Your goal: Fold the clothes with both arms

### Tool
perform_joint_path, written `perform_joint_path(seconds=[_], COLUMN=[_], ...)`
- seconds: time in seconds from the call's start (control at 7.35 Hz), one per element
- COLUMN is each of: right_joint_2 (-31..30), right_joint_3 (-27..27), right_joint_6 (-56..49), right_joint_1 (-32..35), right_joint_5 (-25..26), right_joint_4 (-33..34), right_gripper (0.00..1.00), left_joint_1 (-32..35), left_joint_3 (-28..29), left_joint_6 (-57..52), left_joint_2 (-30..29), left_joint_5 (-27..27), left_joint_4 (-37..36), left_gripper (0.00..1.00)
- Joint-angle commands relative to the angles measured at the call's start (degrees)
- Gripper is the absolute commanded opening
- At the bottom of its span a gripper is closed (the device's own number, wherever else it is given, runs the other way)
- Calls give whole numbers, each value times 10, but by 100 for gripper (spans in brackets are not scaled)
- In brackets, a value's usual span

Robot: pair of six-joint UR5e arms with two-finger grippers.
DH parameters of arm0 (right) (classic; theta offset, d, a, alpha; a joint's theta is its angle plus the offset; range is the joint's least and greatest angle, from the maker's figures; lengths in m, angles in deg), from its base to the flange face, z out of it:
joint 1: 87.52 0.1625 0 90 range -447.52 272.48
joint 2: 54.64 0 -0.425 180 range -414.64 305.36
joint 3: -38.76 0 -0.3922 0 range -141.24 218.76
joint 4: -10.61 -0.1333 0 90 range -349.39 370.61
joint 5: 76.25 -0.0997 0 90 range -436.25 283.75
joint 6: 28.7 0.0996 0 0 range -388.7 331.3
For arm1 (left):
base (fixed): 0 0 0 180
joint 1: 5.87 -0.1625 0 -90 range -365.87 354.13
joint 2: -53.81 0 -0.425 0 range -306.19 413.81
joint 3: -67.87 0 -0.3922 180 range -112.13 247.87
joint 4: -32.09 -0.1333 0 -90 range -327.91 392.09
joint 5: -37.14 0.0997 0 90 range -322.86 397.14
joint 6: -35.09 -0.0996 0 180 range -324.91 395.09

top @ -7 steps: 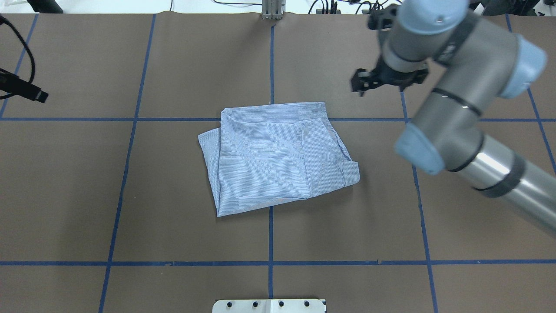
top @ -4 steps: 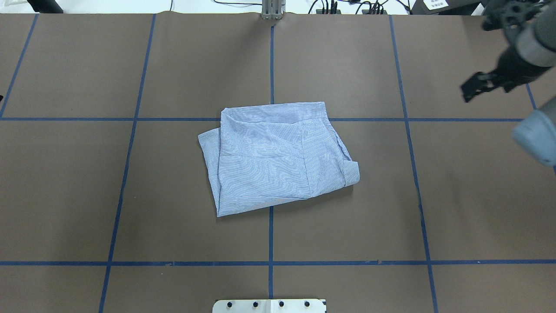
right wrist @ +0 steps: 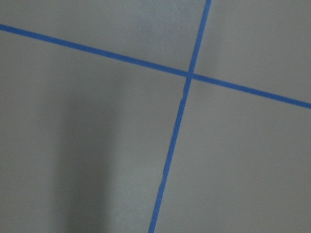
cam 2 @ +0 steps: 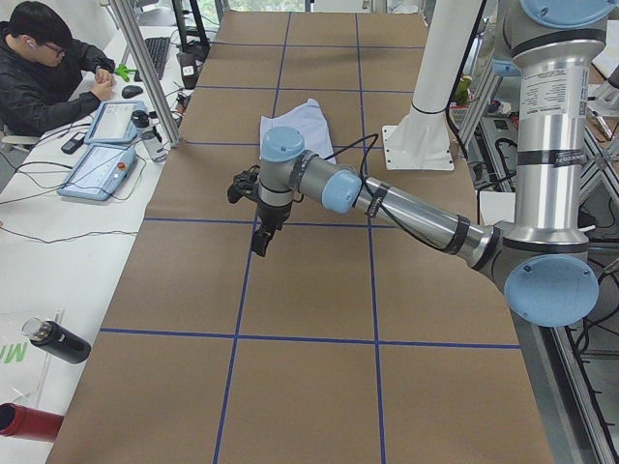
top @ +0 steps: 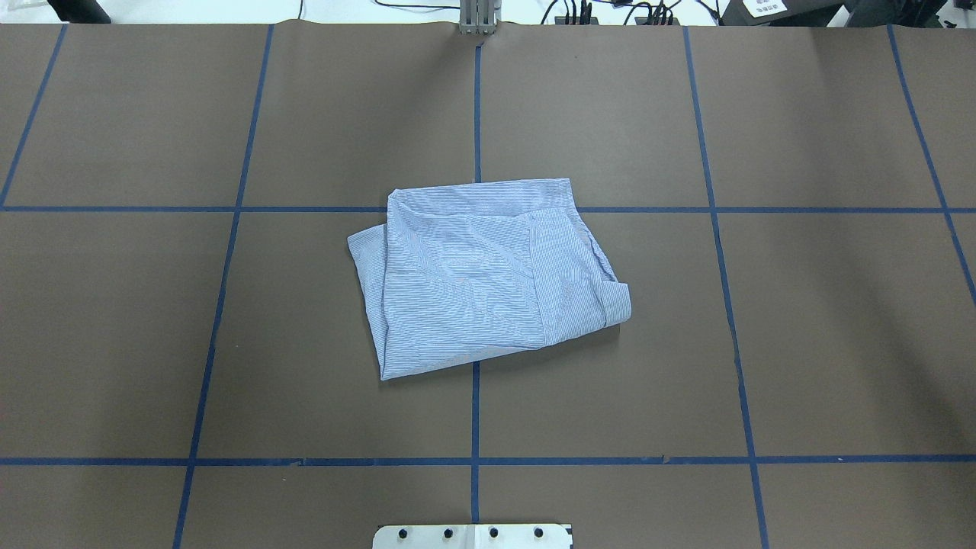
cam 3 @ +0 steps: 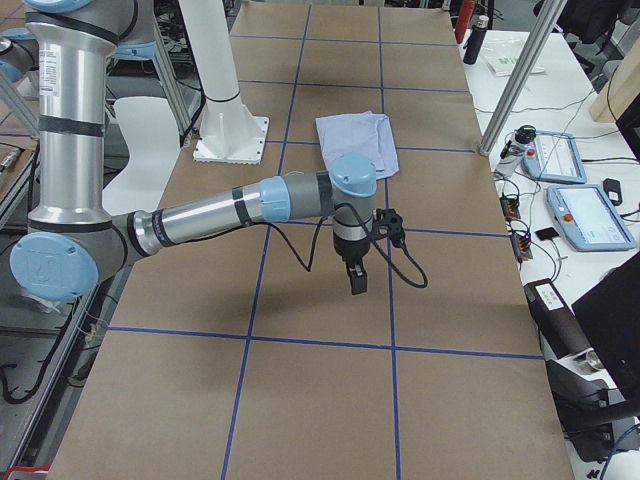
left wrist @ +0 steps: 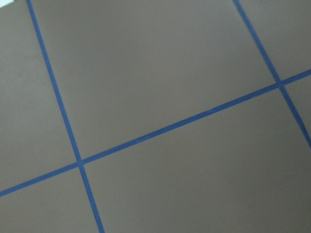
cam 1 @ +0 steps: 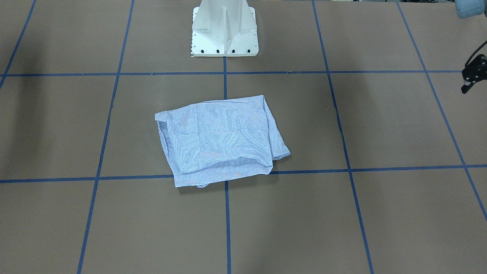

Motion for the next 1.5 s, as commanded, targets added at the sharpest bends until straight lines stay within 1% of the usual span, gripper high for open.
perform_joint_path(seconds=[0.0, 0.14, 0.27, 0.41, 0.54, 0.68, 0.82, 0.95, 1.09, 1.22, 1.36], right_joint_2=[-34, -34, -34, -35, -35, -35, -34, -35, -34, -34, -35], right_joint_3=[2, 10, 19, 37, 41, 41, 41, 41, 41, 41, 41], right_joint_6=[-3, 22, 60, 61, 62, 62, 62, 62, 62, 62, 62], right_joint_1=[10, 8, 8, 8, 8, 8, 7, 7, 7, 7, 7], right_joint_5=[2, -1, -3, -7, -19, -34, -40, -40, -40, -40, -40], right_joint_4=[-5, -26, -62, -83, -87, -87, -87, -87, -88, -88, -88], right_gripper=[100, 100, 100, 100, 100, 100, 100, 100, 100, 100, 100], left_joint_1=[82, 103, 115, 117, 120, 118, 119, 118, 118, 117, 117], left_joint_3=[22, 28, 27, 31, 16, 21, 13, 7, 2, 10, 11], left_joint_6=[-40, -86, -94, -88, -88, -88, -87, -88, -88, -88, -88], left_joint_2=[11, 31, 47, 54, 60, 80, 84, 88, 89, 90, 101], left_joint_5=[-52, -62, -63, -72, -64, -64, -65, -68, -69, -68, -67], left_joint_4=[-3, -6, -14, -28, -28, -28, -40, -59, -61, -65, -62], left_gripper=[100, 100, 100, 100, 100, 100, 100, 100, 100, 100, 100])
